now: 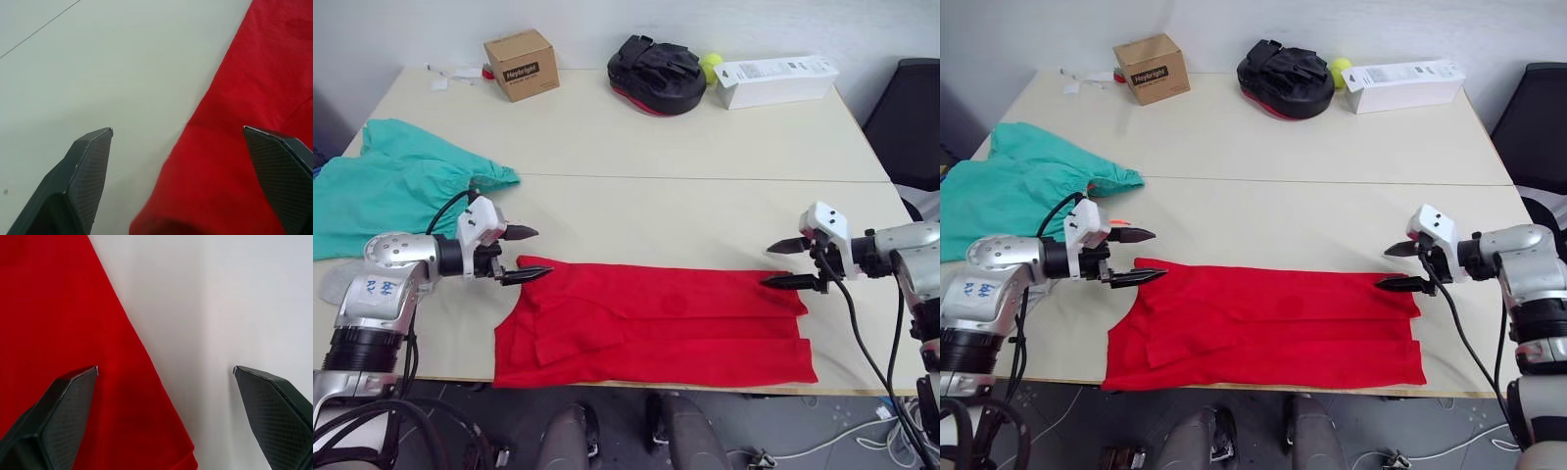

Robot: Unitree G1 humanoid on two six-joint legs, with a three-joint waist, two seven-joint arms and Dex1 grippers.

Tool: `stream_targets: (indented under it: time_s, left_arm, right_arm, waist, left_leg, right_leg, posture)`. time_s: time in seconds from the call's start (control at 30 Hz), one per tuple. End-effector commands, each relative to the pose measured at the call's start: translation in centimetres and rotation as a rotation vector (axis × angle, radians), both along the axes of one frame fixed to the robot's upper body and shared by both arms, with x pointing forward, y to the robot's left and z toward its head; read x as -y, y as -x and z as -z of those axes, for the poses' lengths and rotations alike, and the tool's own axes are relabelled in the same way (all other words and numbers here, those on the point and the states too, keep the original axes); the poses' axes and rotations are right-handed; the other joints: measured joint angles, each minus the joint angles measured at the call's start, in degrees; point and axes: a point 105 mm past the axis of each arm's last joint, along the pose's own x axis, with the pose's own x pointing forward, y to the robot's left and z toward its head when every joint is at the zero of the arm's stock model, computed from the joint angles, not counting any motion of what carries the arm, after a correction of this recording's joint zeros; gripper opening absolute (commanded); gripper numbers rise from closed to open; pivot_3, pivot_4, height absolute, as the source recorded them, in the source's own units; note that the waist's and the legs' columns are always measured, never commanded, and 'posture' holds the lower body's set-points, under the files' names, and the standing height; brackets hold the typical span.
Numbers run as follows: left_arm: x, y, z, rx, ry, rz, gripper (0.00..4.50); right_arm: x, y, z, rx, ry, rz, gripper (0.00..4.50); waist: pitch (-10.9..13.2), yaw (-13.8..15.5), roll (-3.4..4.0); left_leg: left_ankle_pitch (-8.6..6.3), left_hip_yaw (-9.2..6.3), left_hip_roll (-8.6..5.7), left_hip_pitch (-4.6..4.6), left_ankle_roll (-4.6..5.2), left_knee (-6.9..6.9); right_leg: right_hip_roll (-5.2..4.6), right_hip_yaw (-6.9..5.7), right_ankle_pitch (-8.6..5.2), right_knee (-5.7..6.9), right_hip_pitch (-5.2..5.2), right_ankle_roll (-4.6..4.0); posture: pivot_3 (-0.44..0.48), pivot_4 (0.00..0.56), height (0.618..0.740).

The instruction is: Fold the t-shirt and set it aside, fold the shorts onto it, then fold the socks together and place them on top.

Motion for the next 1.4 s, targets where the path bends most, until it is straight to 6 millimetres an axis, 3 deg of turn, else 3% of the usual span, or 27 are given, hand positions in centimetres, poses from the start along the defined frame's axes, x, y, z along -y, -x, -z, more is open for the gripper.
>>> stream_targets:
  time_s: [0.03, 0.2, 0.37, 0.4, 0.5, 0.7, 0.83, 0.97, 1.2, 1.4]
  left_arm:
    - [0.1, -0.2, -0.4, 0.018, -0.014, 0.023, 4.46]
    - [0.4, 0.1, -0.2, 0.005, 0.008, 0.034, 4.46]
    - [1.6, 2.2, -2.1, 0.080, 0.159, 0.144, 4.46]
    - [1.6, 2.6, -2.3, 0.092, 0.173, 0.155, 4.49]
    - [1.3, 3.6, -2.0, 0.095, 0.193, 0.151, 4.50]
    - [1.3, 5.4, -2.4, 0.154, 0.202, 0.193, 4.50]
    - [2.0, 6.3, -3.3, 0.190, 0.198, 0.211, 4.50]
    - [1.7, 5.8, -3.4, 0.208, 0.218, 0.148, 4.50]
    - [1.4, 5.0, -2.9, 0.222, 0.263, 0.061, 4.50]
    - [1.0, 5.2, -2.6, 0.236, 0.260, 0.012, 4.50]
  right_arm:
    - [0.1, 0.0, -0.5, -0.010, 0.014, -0.023, 4.50]
    - [0.4, 0.8, -0.2, -0.062, 0.029, -0.038, 4.50]
    - [0.8, 1.0, 0.0, -0.069, 0.052, -0.021, 4.50]
    - [0.9, 1.0, 0.1, -0.072, 0.057, -0.020, 4.32]
    - [0.7, 1.1, 0.3, -0.070, 0.056, -0.028, 3.54]
    - [0.3, 1.6, 0.6, -0.070, 0.138, -0.102, 1.37]
    - [-0.2, 0.7, -0.3, -0.005, 0.172, -0.107, 0.02]
    - [-0.8, -1.1, -1.8, 0.123, 0.207, -0.090, 0.02]
    - [-3.4, -5.5, -5.3, 0.414, 0.269, -0.069, 0.02]
    - [-4.7, -7.6, -5.1, 0.541, 0.321, -0.082, 0.02]
  waist:
    - [0.0, -0.2, 0.00]
    - [0.0, -0.2, 0.00]
    - [0.0, -0.3, 0.00]
    - [0.0, -0.3, 0.00]
    - [0.0, -0.3, 0.00]
    - [0.0, -0.3, 0.00]
    - [0.0, -0.3, 0.00]
    - [0.0, -0.7, 0.01]
    - [0.0, -1.9, 0.00]
    - [0.0, -2.2, 0.00]
  left_leg:
    - [0.00, 0.06, 0.01, 0.00, 0.00, 0.00]
    - [0.04, 0.04, 0.05, 0.01, -0.03, 0.05]
    - [0.05, 0.04, 0.04, 0.03, -0.03, 0.15]
    - [0.05, 0.03, 0.05, 0.03, -0.03, 0.16]
    - [0.07, -0.01, 0.05, 0.05, -0.05, 0.18]
    - [0.11, -0.05, 0.04, 0.08, -0.05, 0.17]
    - [0.10, -0.06, 0.03, 0.07, -0.05, 0.14]
    - [0.11, -0.05, 0.01, 0.08, -0.05, 0.15]
    - [0.19, -0.04, 0.03, 0.08, -0.16, 0.04]
    - [0.23, -0.03, 0.02, 0.07, -0.17, 0.02]
  right_leg:
    - [0.01, 0.05, 0.01, 0.02, -0.04, 0.01]
    - [0.03, 0.07, 0.01, 0.11, -0.05, 0.01]
    - [-0.03, 0.12, 0.01, 0.28, -0.05, 0.01]
    - [-0.03, 0.11, 0.01, 0.30, -0.05, 0.01]
    - [-0.03, 0.11, 0.00, 0.35, -0.05, 0.01]
    - [-0.06, 0.10, 0.01, 0.40, -0.03, 0.00]
    - [-0.07, 0.09, 0.01, 0.37, -0.03, 0.00]
    - [-0.08, 0.11, 0.01, 0.40, -0.03, -0.01]
    - [-0.03, 0.12, 0.01, 0.45, -0.09, -0.02]
    - [-0.03, 0.14, 0.00, 0.46, -0.10, -0.03]
  posture:
    - [0.000, 0.150, 0.740]
    - [0.000, 0.150, 0.740]
    - [0.000, 0.150, 0.740]
    - [0.000, 0.150, 0.740]
    - [0.000, 0.150, 0.740]
    - [0.000, 0.150, 0.740]
    - [0.000, 0.150, 0.740]
    - [0.000, 0.150, 0.740]
    - [0.000, 0.150, 0.740]
    - [0.000, 0.150, 0.740]
